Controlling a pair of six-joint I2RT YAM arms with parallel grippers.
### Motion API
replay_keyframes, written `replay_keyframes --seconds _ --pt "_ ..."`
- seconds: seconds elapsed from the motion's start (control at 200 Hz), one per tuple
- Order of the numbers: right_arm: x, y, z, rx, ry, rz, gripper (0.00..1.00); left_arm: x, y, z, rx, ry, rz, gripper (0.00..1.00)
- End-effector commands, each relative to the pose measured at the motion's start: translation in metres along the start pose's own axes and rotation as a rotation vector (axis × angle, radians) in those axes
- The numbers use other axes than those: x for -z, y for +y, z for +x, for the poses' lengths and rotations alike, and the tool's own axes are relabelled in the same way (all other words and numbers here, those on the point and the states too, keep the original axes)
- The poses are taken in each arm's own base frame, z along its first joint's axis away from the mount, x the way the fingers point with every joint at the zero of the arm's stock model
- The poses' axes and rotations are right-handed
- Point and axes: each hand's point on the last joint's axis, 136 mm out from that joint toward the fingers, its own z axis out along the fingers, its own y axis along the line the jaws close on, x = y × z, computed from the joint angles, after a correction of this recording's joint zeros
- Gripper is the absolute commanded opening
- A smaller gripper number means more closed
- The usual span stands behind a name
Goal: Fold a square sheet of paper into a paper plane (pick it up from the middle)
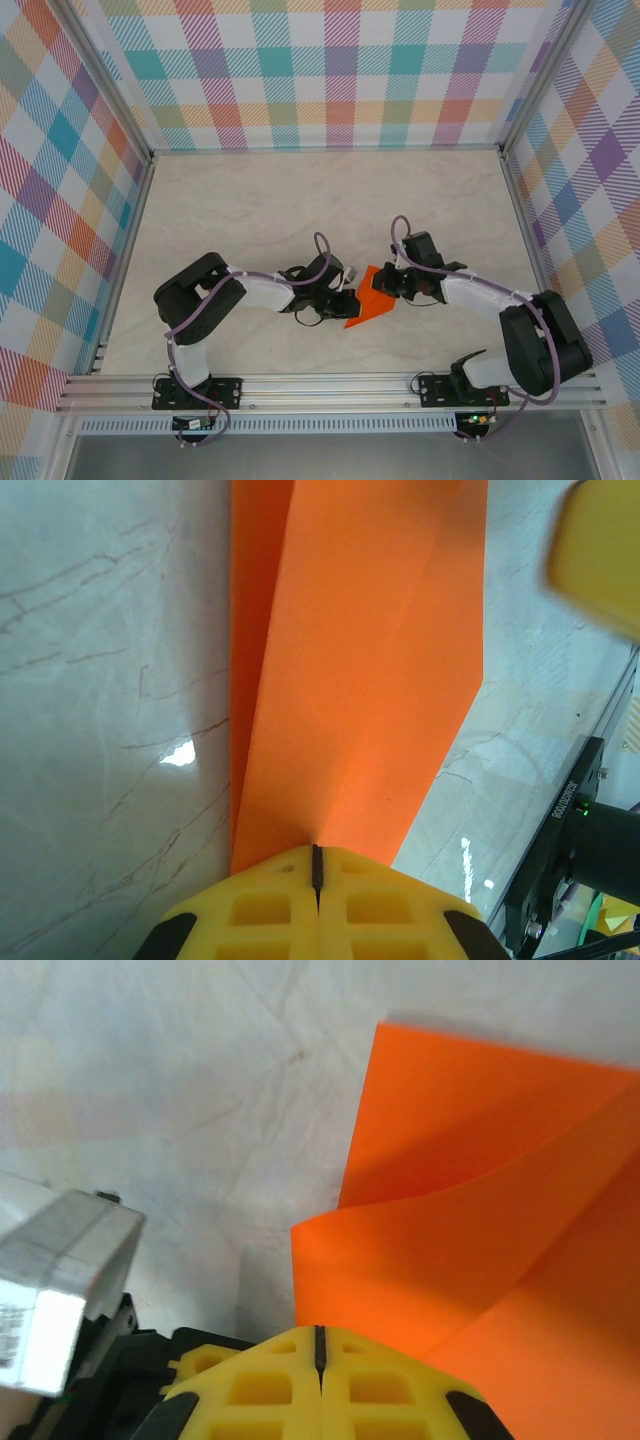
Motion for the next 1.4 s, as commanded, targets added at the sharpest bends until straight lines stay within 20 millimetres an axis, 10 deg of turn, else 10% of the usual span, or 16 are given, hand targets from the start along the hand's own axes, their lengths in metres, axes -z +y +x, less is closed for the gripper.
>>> replay_keyframes --seconds 0.0,0.285,0.74,1.02,1.395 --pt "-0.013 0.011 0.001 0.015 0.044 -0.037 0.04 -0.004 0.05 0.039 0.083 0.119 -0.18 0.0" --pt "-0.025 -0.017 -0.014 -0.013 0.03 0.023 0.03 -0.002 0.06 0.047 0.115 0.134 -0.211 0.0" --pt "0.01 -0.088 -0.065 -0.205 -0.129 0.149 0.03 0.0 0.064 0.053 0.127 0.137 -0.214 0.0" --pt "0.035 -0.052 -0.074 -0.155 -0.184 0.063 0.04 -0.002 0.056 0.046 0.106 0.124 -0.192 0.0" --pt "-0.001 0.016 0.0 -0.102 -0.006 -0.136 0.03 0.0 0.046 0.036 0.085 0.088 -0.169 0.0"
